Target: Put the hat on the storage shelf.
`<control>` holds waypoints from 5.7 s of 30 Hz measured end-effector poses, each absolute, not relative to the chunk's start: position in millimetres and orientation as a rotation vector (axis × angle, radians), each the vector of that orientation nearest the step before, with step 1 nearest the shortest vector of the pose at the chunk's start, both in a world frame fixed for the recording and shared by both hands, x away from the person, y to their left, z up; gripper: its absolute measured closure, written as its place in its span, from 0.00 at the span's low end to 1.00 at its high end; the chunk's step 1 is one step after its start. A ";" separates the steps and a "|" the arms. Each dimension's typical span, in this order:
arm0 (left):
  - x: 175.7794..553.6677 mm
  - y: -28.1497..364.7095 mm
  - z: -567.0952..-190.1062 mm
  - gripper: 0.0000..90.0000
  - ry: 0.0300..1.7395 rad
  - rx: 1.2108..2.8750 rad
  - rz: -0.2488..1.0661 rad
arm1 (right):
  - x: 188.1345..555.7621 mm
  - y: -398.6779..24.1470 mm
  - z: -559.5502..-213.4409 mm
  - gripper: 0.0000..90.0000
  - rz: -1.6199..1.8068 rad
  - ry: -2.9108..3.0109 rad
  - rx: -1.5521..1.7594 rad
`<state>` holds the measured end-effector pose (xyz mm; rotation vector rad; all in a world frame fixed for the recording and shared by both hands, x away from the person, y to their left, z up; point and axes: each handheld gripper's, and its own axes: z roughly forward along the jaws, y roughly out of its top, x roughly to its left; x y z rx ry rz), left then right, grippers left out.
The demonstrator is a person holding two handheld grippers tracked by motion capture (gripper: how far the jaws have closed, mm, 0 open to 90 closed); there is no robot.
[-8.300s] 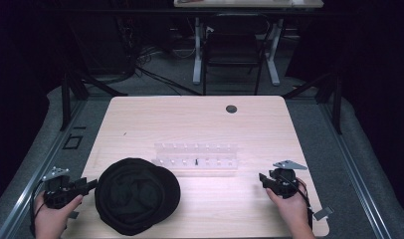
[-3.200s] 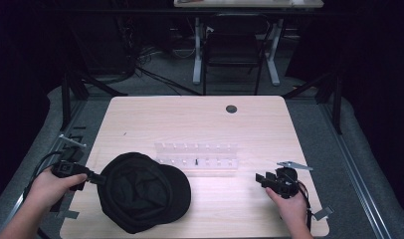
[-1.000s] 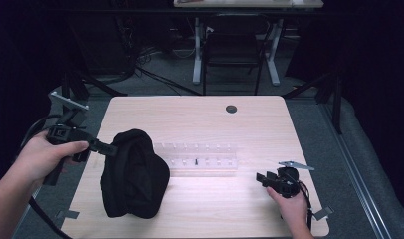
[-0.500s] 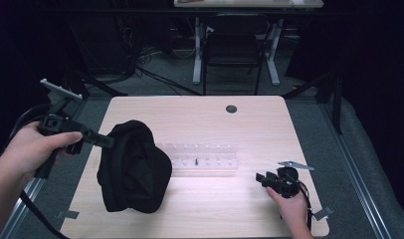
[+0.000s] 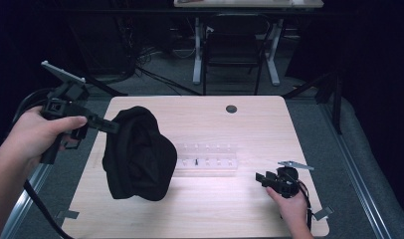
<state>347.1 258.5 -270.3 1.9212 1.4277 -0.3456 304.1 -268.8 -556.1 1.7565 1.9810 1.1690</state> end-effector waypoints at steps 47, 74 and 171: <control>414.3 210.9 -272.5 0.95 1.464 1.789 -0.328 | 302.8 -259.5 -552.7 0.54 1.165 2.045 1.588; 428.0 181.9 -281.7 0.95 1.503 1.805 -0.284 | 302.2 -262.0 -549.5 0.54 1.188 2.027 1.586; 422.3 159.3 -274.2 0.95 1.505 1.813 -0.263 | 335.0 -76.5 -519.0 0.71 1.266 2.320 1.134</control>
